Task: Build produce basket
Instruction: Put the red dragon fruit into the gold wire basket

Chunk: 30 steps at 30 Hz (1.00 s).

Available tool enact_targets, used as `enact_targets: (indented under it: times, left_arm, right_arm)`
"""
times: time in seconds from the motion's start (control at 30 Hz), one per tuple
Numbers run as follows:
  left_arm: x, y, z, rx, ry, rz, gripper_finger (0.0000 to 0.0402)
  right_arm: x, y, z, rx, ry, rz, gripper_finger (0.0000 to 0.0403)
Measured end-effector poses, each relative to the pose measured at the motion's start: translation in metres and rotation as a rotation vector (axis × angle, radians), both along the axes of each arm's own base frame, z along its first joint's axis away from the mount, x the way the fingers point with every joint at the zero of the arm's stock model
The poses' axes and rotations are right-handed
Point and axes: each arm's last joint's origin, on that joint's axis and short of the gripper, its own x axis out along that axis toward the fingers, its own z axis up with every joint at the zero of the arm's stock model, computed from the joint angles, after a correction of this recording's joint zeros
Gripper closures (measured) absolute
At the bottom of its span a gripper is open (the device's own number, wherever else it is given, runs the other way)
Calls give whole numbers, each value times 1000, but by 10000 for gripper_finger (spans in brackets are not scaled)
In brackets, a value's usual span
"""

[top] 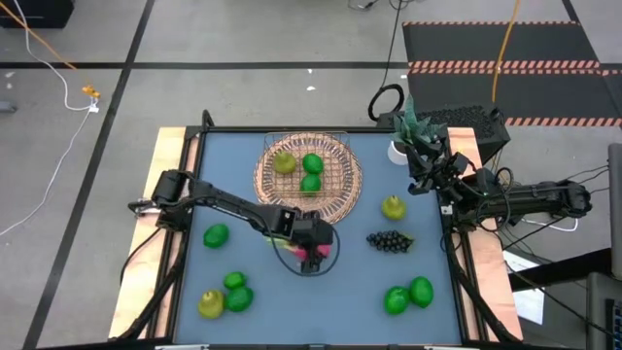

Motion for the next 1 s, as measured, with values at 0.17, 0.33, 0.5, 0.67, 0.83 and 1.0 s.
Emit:
enact_targets:
  times: [0.17,0.33,0.5,0.67,0.83,1.0]
  left_arm:
    - [0,0,6,-2,-29,15,151]
    - [5,0,10,-9,-90,19,152]
    - [7,0,13,-18,-119,24,153]
    - [5,2,28,-26,-172,40,150]
    - [-5,10,59,-3,-226,100,150]
    - [-25,28,106,48,-349,203,149]
  right_arm:
    - [0,0,0,0,2,0,232]
    - [0,0,0,0,2,1,232]
    - [0,0,0,0,2,1,232]
    - [0,0,0,-1,2,1,232]
    - [0,0,0,1,3,5,232]
    - [0,0,0,5,0,9,232]
